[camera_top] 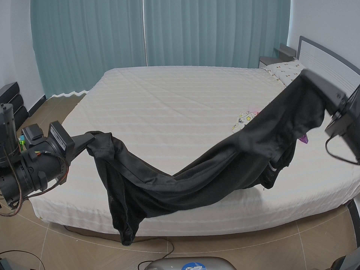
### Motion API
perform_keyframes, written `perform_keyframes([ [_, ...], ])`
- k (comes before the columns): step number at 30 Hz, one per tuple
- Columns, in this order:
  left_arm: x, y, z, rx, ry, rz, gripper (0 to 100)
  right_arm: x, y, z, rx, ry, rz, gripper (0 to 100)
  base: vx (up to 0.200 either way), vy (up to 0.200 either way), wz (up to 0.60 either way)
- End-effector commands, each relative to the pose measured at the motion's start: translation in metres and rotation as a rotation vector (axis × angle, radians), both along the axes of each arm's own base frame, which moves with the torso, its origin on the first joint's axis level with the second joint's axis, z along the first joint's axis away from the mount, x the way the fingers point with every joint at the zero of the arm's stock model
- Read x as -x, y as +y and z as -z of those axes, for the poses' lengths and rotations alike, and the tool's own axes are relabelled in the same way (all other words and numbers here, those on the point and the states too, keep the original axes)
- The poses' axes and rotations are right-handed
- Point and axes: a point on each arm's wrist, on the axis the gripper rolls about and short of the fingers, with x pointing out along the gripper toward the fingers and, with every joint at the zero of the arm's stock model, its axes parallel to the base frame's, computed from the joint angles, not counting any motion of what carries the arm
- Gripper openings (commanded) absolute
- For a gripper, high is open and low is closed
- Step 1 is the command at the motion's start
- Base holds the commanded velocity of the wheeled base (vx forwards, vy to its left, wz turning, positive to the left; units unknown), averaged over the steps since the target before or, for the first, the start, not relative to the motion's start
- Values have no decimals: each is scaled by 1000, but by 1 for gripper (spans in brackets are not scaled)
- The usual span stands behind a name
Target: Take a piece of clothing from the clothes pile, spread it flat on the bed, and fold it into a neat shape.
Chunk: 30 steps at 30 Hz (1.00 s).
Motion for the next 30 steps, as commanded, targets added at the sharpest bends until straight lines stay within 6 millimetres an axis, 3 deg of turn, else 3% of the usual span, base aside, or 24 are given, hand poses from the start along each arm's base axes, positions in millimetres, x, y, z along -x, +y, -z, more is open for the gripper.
perform_keyframes([
  [1,-6,-1,-12,15,-30,-11,0,-23,-2,-31,-11,-60,52,0,0,0,0],
  [2,-13,-3,-11,9,-21,-22,0,-37,2,-33,1,-59,58,0,0,0,0],
  [3,-13,-3,-11,9,-21,-22,0,-37,2,-33,1,-59,58,0,0,0,0],
  [6,-36,-6,-6,-3,18,-55,0,-83,10,-31,32,-31,109,0,0,0,0],
  [9,-60,-11,6,13,81,-88,0,-121,23,-15,74,25,121,0,0,0,0],
  [10,-60,-11,6,13,81,-88,0,-121,23,-15,74,25,121,0,0,0,0],
  [12,-78,-8,16,18,128,-121,0,-154,30,-2,92,58,146,0,0,0,0],
  [15,-93,-8,27,3,164,-138,0,-176,40,14,110,89,150,0,133,0,0],
  [19,-108,-8,33,2,173,-157,0,-196,49,34,150,116,165,0,200,0,0],
  [30,-131,-10,57,-20,234,-176,0,-214,57,31,183,56,194,0,200,0,0],
])
